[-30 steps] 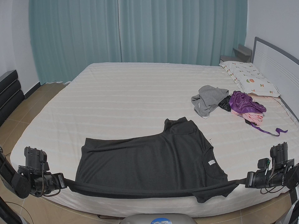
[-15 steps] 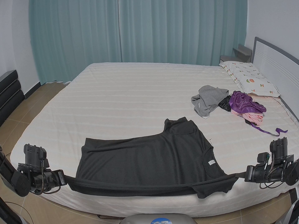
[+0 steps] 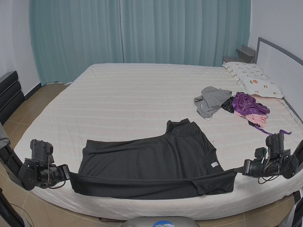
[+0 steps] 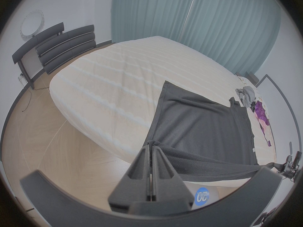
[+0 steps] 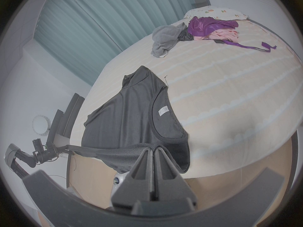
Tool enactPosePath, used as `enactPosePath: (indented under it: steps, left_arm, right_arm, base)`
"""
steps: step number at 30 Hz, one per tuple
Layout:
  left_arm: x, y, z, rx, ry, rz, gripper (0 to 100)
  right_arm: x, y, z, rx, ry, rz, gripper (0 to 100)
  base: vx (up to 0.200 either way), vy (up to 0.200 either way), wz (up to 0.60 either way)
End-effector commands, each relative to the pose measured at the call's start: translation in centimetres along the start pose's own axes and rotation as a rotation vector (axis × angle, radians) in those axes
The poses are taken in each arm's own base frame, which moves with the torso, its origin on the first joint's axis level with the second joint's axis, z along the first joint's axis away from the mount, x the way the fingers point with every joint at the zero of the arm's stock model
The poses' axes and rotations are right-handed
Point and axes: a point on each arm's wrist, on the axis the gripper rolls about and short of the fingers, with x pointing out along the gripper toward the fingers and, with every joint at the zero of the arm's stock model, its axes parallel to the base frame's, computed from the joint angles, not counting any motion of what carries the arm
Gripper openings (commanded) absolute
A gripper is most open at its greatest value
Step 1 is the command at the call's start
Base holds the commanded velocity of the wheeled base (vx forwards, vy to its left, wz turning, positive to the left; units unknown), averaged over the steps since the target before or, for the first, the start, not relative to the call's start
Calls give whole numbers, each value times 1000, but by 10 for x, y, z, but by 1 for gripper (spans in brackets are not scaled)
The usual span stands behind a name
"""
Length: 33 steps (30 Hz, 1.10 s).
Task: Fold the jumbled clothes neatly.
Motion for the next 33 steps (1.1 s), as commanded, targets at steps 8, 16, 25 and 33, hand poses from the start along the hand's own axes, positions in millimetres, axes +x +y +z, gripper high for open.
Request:
enactPosePath:
  steps: [8, 16, 25, 33]
  left_arm:
    - [-14, -1, -6, 22, -6, -7, 0]
    - [-26, 1, -10, 36, -18, -14, 0]
    - [-19, -1, -11, 48, 6, -9, 0]
    - [11, -5, -6, 39, 64, 16, 0]
  right_arm:
    - [-8, -5, -20, 19, 49, -17, 0]
    - [-18, -8, -39, 27, 90, -32, 0]
    - [-13, -5, -28, 16, 55, -17, 0]
    - [5, -3, -7, 11, 17, -1, 0]
  base:
    - [0, 0, 0]
    - [0, 0, 0]
    - [0, 0, 0]
    - [0, 0, 0]
